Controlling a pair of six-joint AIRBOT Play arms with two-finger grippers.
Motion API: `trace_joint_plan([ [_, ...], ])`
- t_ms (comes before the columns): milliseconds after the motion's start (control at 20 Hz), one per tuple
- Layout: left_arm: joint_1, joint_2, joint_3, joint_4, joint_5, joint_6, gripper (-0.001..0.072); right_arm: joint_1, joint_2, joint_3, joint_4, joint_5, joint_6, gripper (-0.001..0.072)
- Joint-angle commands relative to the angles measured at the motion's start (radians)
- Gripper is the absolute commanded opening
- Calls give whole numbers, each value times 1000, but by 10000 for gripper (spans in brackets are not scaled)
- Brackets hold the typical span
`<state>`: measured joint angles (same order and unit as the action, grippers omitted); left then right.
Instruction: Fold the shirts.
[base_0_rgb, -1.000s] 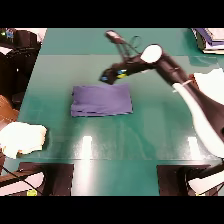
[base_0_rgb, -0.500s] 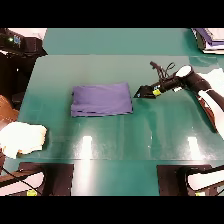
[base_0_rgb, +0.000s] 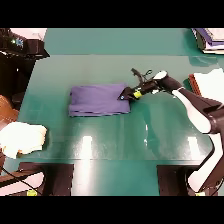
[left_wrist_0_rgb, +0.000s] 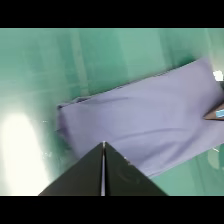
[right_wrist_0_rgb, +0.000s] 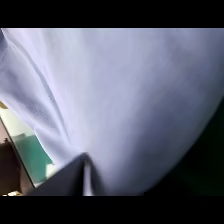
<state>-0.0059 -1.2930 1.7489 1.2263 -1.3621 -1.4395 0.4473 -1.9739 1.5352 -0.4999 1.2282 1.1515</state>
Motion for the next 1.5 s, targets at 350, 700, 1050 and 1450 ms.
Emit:
trace_joint_plan([
  [350,-41,1,-1,-4,5,-2,25,-125,53,197,-104,-18,58,19],
  [700,-173,1,-1,-32,150,-4,25,-583,254,216,-260,-4,83,19],
  [1050,-220,1,-1,-59,175,-5,26,-859,274,216,-250,-135,82,18],
  [1450,-220,1,-1,-60,172,-5,26,-932,274,363,-77,-194,25,18],
])
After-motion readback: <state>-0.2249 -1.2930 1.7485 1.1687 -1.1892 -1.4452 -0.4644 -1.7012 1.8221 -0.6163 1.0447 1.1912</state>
